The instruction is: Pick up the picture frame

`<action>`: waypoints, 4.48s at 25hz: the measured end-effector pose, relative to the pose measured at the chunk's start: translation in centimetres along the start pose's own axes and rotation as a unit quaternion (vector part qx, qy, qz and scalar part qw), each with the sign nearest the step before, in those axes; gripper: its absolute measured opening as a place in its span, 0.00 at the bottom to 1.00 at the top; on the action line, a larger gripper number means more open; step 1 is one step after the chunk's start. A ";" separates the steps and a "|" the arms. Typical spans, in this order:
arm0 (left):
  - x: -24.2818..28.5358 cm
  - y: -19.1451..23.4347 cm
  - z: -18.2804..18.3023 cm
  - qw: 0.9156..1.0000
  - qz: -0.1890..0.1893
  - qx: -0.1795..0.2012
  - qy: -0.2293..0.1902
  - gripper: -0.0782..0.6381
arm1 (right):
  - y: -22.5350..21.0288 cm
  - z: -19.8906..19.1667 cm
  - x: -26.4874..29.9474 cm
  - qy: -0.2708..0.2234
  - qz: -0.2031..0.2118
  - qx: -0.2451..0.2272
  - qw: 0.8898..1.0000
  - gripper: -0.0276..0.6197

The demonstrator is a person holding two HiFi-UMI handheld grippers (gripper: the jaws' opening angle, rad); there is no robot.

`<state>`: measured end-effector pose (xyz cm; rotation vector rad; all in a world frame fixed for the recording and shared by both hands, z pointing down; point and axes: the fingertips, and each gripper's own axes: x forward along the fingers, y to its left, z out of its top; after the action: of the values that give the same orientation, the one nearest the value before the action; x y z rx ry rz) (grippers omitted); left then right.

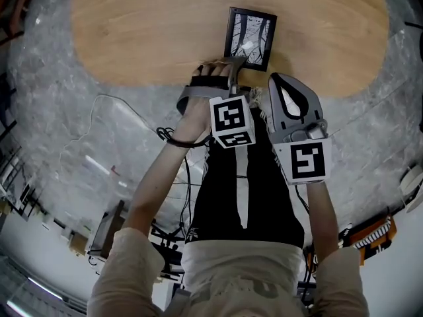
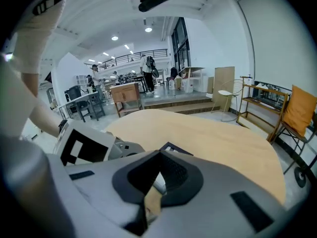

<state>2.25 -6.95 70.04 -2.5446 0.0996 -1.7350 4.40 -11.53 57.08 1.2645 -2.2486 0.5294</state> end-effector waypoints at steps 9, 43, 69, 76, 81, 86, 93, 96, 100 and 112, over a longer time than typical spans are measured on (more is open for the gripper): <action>2.0 -0.9 -2.3 0.998 0.015 0.022 0.049 0.62 | -0.6 -2.5 -1.3 0.031 -0.021 0.051 0.998 0.05; 0.4 -7.3 -4.6 0.985 0.148 0.077 0.051 0.24 | 3.4 -5.7 -2.9 0.021 -0.010 0.076 0.997 0.05; -8.7 2.2 0.6 0.976 0.148 -0.159 -0.017 0.22 | -1.8 6.1 -4.7 -0.056 -0.054 0.087 0.993 0.05; -22.8 13.4 6.4 0.924 0.241 -0.263 -0.138 0.22 | -4.0 21.1 -8.9 -0.176 -0.094 0.078 0.977 0.05; -34.1 21.1 11.3 0.851 0.311 -0.336 -0.256 0.22 | -6.6 30.0 -12.9 -0.244 -0.106 0.051 0.963 0.05; -44.3 22.1 14.1 0.789 0.351 -0.381 -0.330 0.22 | -5.6 35.6 -19.2 -0.299 -0.116 0.026 0.947 0.05; -51.4 20.2 12.5 0.700 0.399 -0.413 -0.424 0.22 | -1.6 36.5 -21.1 -0.312 -0.103 0.014 0.944 0.05; -51.6 19.5 12.3 0.691 0.408 -0.415 -0.429 0.22 | -1.0 35.6 -20.3 -0.295 -0.094 0.022 0.951 0.05; -51.7 19.4 12.4 0.692 0.414 -0.410 -0.427 0.22 | -0.7 35.7 -19.4 -0.285 -0.088 0.025 0.954 0.05; -51.6 19.4 12.4 0.702 0.410 -0.399 -0.424 0.22 | -1.4 35.8 -19.2 -0.284 -0.102 0.042 0.952 0.05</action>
<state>-5.37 -21.57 16.01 -2.6749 1.8788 -0.0654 5.72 -19.21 17.22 1.8564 -2.5149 0.1953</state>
